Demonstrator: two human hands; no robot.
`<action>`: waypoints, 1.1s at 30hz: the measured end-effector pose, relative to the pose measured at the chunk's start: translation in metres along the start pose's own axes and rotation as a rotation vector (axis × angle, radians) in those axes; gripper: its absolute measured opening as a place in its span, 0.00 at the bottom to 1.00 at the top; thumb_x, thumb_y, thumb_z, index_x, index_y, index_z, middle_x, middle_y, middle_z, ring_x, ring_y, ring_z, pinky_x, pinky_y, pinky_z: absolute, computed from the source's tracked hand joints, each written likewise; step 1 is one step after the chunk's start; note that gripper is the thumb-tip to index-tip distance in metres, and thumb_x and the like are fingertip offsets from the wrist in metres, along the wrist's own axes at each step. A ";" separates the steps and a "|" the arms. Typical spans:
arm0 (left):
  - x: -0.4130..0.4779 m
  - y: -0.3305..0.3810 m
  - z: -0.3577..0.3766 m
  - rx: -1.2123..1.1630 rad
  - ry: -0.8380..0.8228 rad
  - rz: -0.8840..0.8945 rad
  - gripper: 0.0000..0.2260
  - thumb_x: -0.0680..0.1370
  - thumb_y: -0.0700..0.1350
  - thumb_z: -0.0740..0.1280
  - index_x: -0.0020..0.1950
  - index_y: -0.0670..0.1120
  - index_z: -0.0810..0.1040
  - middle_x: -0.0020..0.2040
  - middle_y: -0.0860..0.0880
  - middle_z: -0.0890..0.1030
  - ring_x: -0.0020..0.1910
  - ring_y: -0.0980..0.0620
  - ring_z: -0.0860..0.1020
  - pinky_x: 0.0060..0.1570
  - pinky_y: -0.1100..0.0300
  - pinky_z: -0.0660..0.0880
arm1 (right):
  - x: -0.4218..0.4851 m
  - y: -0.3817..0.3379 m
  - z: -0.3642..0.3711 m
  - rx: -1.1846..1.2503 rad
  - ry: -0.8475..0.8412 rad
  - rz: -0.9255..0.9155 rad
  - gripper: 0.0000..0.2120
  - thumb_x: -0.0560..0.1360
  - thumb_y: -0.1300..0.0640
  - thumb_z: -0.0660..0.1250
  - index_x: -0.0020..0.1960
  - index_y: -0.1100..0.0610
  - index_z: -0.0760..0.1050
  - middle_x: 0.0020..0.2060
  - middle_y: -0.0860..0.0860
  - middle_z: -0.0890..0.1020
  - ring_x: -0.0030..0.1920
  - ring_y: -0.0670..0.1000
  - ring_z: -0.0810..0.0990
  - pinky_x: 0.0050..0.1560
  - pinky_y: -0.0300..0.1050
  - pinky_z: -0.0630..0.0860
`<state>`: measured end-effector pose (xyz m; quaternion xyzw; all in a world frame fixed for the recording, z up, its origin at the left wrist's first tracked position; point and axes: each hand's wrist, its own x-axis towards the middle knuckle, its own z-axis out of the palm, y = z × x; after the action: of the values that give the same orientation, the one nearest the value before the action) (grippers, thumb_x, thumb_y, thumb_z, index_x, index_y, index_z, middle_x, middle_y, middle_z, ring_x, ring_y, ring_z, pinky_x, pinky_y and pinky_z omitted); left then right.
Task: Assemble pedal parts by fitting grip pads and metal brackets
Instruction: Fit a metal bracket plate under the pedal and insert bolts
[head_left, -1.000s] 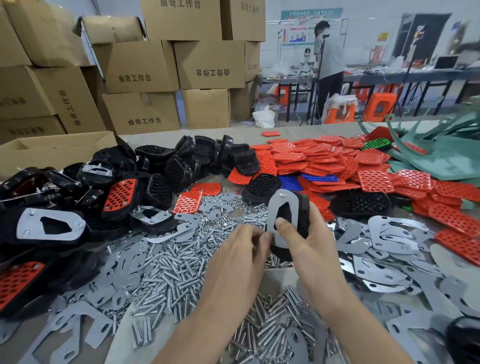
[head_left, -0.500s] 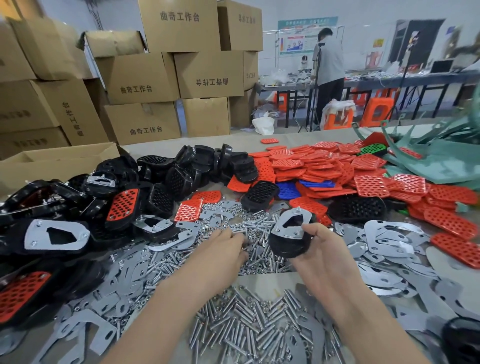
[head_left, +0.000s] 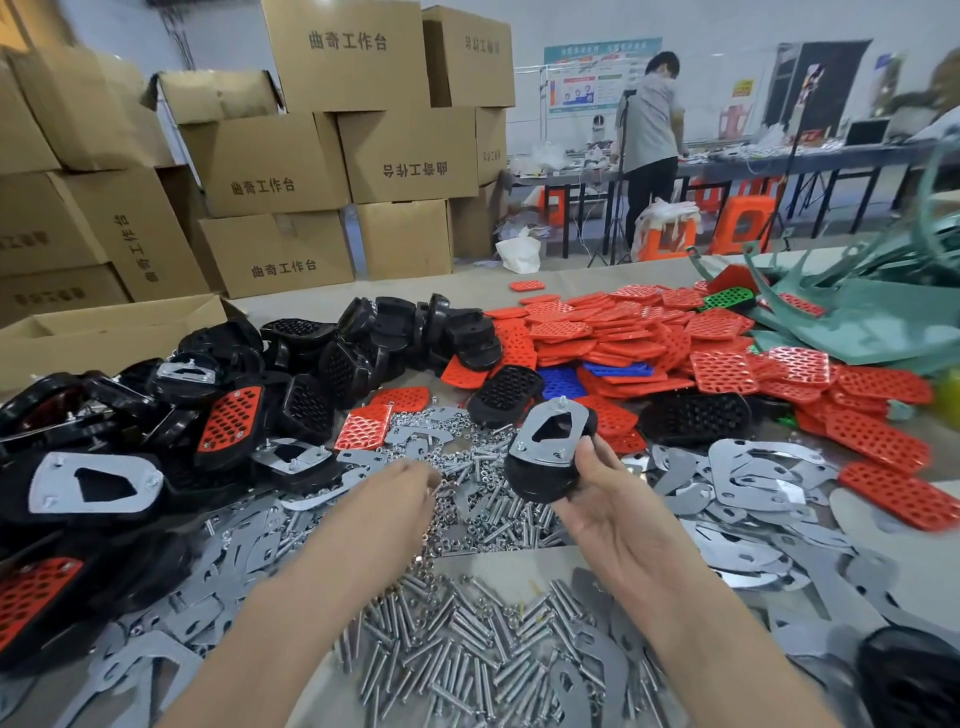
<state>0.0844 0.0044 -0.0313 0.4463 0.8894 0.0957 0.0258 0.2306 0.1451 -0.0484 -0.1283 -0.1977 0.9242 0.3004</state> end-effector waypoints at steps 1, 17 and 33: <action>-0.002 -0.001 0.001 -0.029 0.031 -0.011 0.15 0.86 0.47 0.57 0.72 0.51 0.71 0.64 0.53 0.75 0.51 0.57 0.77 0.50 0.62 0.74 | 0.000 0.001 0.000 0.005 -0.005 0.013 0.15 0.71 0.64 0.67 0.58 0.61 0.77 0.53 0.61 0.87 0.48 0.57 0.89 0.41 0.54 0.86; -0.012 0.006 0.002 0.278 -0.078 0.113 0.09 0.85 0.51 0.60 0.62 0.52 0.76 0.59 0.54 0.77 0.59 0.52 0.72 0.57 0.55 0.72 | -0.002 0.000 -0.002 -0.063 0.060 0.028 0.06 0.82 0.65 0.63 0.58 0.60 0.75 0.50 0.61 0.88 0.47 0.58 0.89 0.53 0.58 0.83; -0.013 0.022 0.012 -0.501 0.437 0.073 0.09 0.82 0.48 0.65 0.60 0.58 0.79 0.48 0.70 0.76 0.53 0.65 0.76 0.53 0.68 0.71 | 0.001 0.012 -0.009 -0.327 -0.078 -0.036 0.28 0.69 0.62 0.75 0.68 0.60 0.73 0.58 0.59 0.86 0.58 0.57 0.86 0.53 0.44 0.83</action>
<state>0.1112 0.0086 -0.0397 0.4266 0.8062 0.4055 -0.0603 0.2271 0.1396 -0.0617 -0.1360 -0.3591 0.8785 0.2841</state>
